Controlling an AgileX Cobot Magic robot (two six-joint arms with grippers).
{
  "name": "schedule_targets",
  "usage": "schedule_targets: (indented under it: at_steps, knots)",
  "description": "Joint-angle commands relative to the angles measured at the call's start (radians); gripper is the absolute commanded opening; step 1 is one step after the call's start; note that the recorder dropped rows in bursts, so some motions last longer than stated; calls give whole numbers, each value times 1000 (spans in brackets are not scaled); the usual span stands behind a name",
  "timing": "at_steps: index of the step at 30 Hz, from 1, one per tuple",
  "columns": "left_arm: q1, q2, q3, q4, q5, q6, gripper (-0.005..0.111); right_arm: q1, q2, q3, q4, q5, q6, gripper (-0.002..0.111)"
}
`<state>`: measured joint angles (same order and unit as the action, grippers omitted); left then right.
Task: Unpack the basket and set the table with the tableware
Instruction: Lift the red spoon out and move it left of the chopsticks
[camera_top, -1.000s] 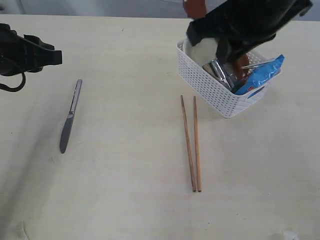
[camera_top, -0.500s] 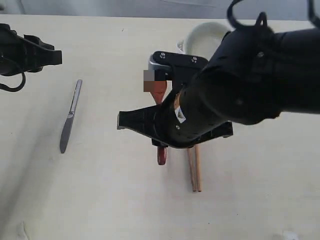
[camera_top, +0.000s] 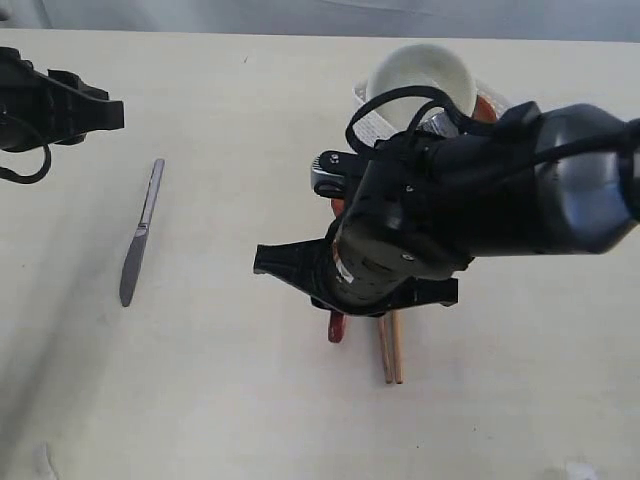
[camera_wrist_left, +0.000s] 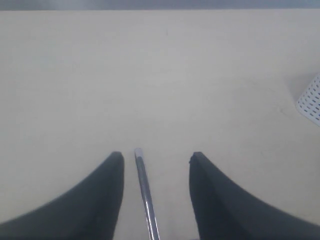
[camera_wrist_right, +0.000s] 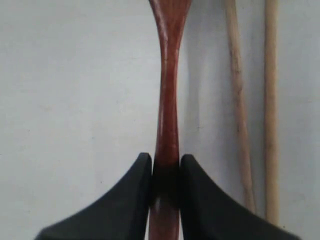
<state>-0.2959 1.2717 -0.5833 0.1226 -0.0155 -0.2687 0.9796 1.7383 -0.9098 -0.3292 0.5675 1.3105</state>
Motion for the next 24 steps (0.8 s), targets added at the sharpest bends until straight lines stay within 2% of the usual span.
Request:
schedule_targets:
  at_steps: [1,11,24]
  knots:
    - [5,-8,6,4,-3,3,41,-1,1,4,-12,-14,9,0]
    - [5,-8,6,4,-3,3,41,-6,10,2,6,-14,1,0]
    - [5,-8,6,4,-3,3,41,-60,125,-96,59,-5,-73,0]
